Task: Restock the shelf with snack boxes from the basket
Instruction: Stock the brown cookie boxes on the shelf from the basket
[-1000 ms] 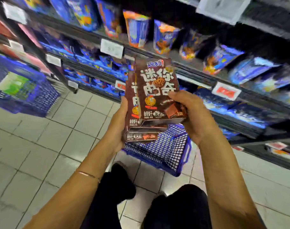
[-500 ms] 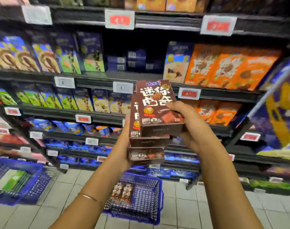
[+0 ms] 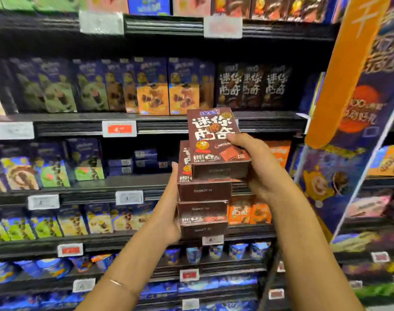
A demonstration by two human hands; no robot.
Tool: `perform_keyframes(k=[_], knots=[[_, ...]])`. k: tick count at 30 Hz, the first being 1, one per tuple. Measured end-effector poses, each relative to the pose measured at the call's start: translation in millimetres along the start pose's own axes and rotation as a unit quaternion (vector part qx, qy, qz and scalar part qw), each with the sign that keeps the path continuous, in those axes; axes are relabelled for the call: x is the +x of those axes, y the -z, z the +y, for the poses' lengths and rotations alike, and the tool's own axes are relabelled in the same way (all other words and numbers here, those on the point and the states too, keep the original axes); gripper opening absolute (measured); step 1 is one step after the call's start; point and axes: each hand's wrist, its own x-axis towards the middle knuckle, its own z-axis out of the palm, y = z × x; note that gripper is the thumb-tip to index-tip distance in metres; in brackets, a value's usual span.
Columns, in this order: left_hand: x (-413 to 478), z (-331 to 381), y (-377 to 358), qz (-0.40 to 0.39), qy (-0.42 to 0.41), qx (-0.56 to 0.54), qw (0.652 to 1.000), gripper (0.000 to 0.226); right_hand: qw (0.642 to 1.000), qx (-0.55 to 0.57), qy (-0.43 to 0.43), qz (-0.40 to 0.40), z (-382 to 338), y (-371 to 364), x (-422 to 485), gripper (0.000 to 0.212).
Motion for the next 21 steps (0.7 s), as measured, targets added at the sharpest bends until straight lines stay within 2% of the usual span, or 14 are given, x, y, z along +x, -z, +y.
perform_keyframes(k=[5, 8, 11, 16, 21], knots=[[29.6, 14.1, -5.5, -0.012, 0.020, 0.028, 0.999, 0.090, 0.997, 0.019, 0.050, 0.056, -9.4, 12.5, 29.8, 0.052], [39.9, 11.0, -8.1, 0.014, 0.033, 0.039, 0.999, 0.091, 0.993, 0.016, 0.095, 0.074, -20.4, 29.3, 50.0, 0.035], [47.9, 3.6, -10.6, 0.039, 0.044, 0.037, 0.998, 0.073, 0.985, -0.013, 0.141, 0.101, -33.5, 54.7, 71.5, 0.021], [56.3, -9.1, -31.0, 0.034, 0.054, 0.023, 0.998, 0.067, 0.958, -0.072, 0.178, 0.214, -43.1, 90.3, 123.7, 0.035], [68.0, -11.6, -58.9, 0.050, 0.046, 0.017, 0.998, 0.067, 0.942, -0.157, 0.185, 0.230, -48.1, 118.2, 167.6, 0.043]])
